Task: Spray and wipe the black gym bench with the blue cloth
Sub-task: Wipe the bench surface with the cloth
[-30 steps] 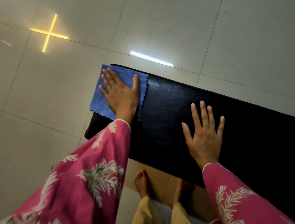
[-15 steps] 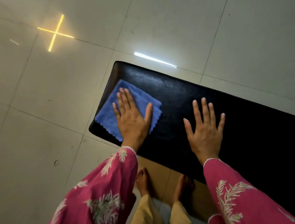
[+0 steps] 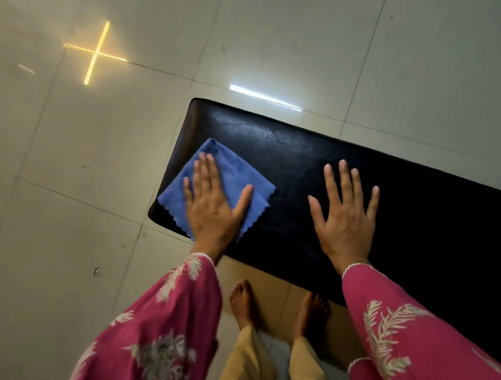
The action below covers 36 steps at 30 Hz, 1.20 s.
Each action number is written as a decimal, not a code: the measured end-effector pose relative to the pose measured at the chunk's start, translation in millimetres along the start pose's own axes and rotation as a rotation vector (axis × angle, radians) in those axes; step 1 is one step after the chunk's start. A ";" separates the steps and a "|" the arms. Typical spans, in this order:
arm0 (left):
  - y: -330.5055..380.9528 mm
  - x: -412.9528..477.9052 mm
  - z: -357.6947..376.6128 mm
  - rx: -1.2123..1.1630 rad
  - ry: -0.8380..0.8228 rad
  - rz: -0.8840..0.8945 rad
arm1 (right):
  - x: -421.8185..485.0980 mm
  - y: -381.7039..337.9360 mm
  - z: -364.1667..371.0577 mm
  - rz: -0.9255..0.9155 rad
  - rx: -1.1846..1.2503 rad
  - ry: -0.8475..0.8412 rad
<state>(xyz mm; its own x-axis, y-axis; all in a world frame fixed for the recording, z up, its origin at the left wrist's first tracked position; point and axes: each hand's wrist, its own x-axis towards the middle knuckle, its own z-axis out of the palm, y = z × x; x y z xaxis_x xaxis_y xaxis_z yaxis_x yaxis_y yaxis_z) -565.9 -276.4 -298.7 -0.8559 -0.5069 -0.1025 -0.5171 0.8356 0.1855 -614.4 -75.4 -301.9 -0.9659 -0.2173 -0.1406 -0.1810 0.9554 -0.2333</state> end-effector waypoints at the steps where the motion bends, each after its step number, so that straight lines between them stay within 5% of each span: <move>1: -7.1 10.2 -1.0 -0.009 0.023 -0.077 | 0.1 -0.4 0.3 -0.003 -0.002 -0.002; 5: 15.3 45.8 -3.1 -0.035 0.041 -0.467 | 0.9 -0.7 1.1 -0.002 0.005 -0.009; 10: 23.4 25.9 0.5 0.049 -0.052 0.134 | 0.7 -0.2 1.1 0.013 -0.007 -0.012; 16: 50.4 72.7 -2.4 -0.028 -0.019 -0.324 | 0.5 -0.7 0.1 0.009 -0.010 -0.009; 21: 52.8 61.2 1.1 0.077 -0.099 0.243 | -1.2 2.6 -7.5 0.020 -0.001 -0.003; 26: 55.8 82.1 -3.7 0.010 -0.090 -0.084 | -7.3 36.4 -20.7 0.144 0.000 0.002; 32: 70.1 58.2 2.6 0.126 -0.167 0.441 | -13.0 49.5 -18.4 0.158 0.005 -0.033; 36: 70.2 82.3 1.4 0.074 -0.137 0.177 | -12.4 48.5 -14.5 0.159 0.002 -0.013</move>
<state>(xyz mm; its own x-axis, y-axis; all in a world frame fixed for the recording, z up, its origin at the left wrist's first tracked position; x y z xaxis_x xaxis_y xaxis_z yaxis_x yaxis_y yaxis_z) -672.7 -259.2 -295.4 -0.9239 -0.3218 -0.2072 -0.3537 0.9246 0.1411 -613.9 -23.5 -297.5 -0.9799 -0.0657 -0.1885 -0.0254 0.9776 -0.2088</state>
